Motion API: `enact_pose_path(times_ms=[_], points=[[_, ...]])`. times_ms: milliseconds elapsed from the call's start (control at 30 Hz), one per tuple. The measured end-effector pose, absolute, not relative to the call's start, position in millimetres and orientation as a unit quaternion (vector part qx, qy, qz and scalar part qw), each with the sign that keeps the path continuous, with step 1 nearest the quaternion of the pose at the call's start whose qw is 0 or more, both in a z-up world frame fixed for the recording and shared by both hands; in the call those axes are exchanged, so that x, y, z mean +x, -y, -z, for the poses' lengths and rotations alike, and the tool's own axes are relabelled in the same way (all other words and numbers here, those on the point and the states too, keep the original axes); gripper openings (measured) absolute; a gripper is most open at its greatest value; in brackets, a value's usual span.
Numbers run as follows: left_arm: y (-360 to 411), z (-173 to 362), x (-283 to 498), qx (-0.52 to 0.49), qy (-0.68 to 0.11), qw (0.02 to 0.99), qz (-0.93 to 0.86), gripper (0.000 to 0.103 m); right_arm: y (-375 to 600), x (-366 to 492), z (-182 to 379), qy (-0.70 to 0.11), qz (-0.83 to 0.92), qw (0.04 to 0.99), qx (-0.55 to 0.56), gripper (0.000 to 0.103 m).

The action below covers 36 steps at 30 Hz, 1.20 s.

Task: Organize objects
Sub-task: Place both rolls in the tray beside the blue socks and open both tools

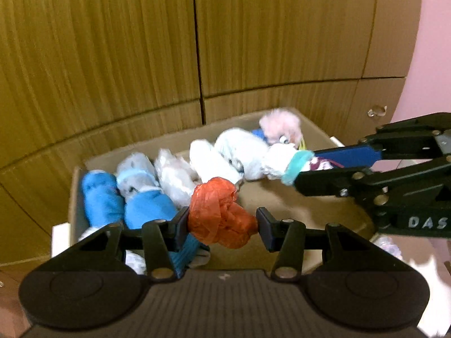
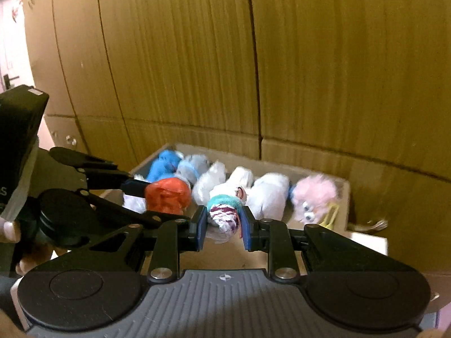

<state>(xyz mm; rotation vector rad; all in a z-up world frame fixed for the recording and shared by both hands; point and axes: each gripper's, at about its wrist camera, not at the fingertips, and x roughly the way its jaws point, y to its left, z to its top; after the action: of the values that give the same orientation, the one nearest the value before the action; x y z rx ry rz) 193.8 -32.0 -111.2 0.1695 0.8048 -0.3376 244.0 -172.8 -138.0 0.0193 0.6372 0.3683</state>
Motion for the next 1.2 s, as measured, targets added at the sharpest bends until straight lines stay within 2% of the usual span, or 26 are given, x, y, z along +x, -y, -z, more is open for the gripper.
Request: enact_pose_path(times_ms=[233,500,1067,1200], points=[[27.7,133.7,213.4,0.080,-0.407,0.893,0.174,0.046,165.7,276.5,173.8,-0.356,-0.188,0.915,0.011,0.031],[23.3,146.0,225.9,0.086,-0.413,0.887,0.186,0.046,167.6,299.2,187.0,-0.387,-0.204,0.899,0.021,0.031],[26.0,148.9,220.7,0.114,-0.405,0.887,0.191,0.052,157.8,309.2,189.7,-0.425,-0.214,0.880,0.012,0.033],[28.4,149.1,218.8,0.118,-0.410,0.884,0.193,0.059,156.5,307.5,189.1,-0.425,-0.212,0.880,0.007,0.042]])
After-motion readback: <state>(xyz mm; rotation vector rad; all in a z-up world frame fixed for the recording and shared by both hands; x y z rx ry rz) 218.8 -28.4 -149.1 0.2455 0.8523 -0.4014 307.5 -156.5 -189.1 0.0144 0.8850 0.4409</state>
